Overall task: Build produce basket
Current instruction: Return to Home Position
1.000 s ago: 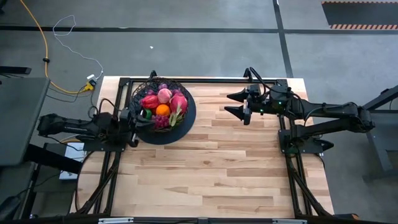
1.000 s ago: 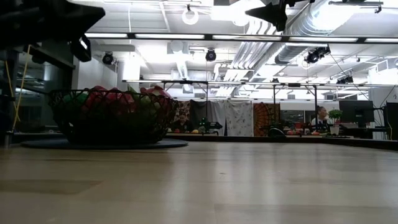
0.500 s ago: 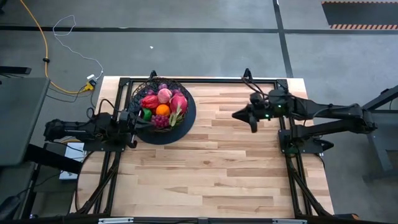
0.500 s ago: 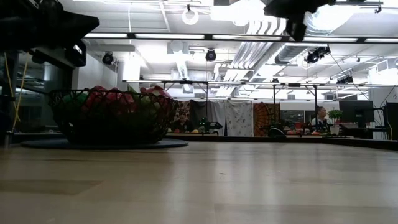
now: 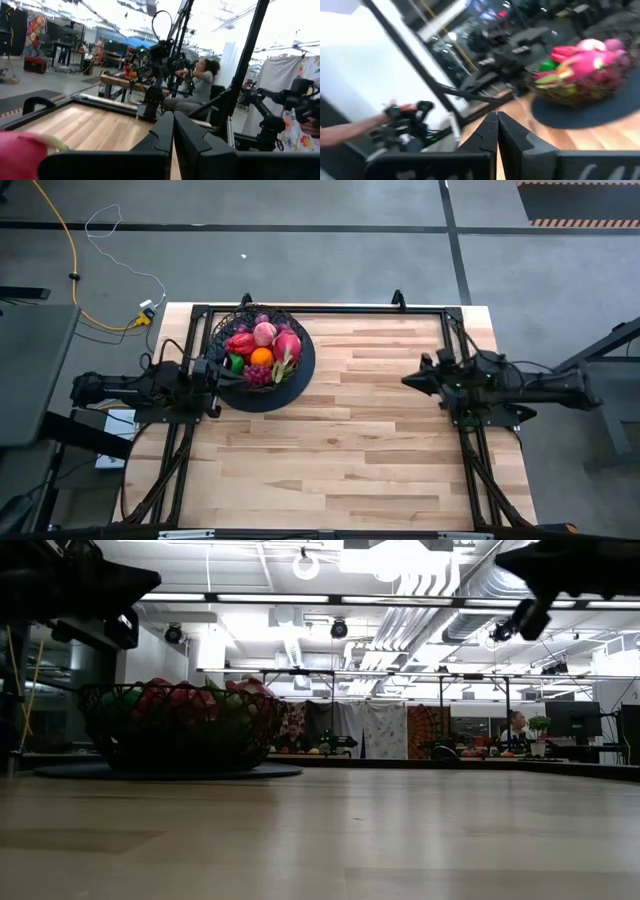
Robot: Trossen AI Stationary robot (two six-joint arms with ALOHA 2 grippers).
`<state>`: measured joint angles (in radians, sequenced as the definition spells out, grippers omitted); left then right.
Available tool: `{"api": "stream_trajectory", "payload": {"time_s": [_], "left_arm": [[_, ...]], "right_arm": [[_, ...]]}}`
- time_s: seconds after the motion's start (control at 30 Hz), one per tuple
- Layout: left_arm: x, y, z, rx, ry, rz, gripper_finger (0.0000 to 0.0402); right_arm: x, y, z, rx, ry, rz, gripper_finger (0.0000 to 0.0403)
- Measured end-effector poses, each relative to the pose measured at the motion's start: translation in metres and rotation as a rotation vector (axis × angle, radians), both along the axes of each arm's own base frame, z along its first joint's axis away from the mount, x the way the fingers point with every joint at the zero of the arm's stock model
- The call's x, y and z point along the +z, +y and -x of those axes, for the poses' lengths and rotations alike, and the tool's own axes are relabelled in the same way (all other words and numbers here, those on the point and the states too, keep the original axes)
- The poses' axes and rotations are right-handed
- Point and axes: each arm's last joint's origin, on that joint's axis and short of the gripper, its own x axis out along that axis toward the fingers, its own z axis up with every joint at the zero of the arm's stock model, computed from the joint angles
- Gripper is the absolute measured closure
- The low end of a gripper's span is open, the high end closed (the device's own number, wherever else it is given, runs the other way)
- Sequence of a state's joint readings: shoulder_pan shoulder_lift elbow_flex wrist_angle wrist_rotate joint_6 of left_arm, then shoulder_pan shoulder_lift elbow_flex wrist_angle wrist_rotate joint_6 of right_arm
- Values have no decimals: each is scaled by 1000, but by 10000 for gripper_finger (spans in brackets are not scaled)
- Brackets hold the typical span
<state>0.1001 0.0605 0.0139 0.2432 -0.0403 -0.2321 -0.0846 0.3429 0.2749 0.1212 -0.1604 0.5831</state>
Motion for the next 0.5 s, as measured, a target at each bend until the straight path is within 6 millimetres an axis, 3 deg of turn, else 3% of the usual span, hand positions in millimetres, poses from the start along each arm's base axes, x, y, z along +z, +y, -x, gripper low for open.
{"api": "stream_trajectory", "payload": {"time_s": [0.3,0.5], "left_arm": [[-3,0,0,5,27,4,398],[-19,0,-2,5,195,20,398]], "right_arm": [[-18,7,32,12,-198,82,403],[-39,9,25,16,-143,85,403]]}}
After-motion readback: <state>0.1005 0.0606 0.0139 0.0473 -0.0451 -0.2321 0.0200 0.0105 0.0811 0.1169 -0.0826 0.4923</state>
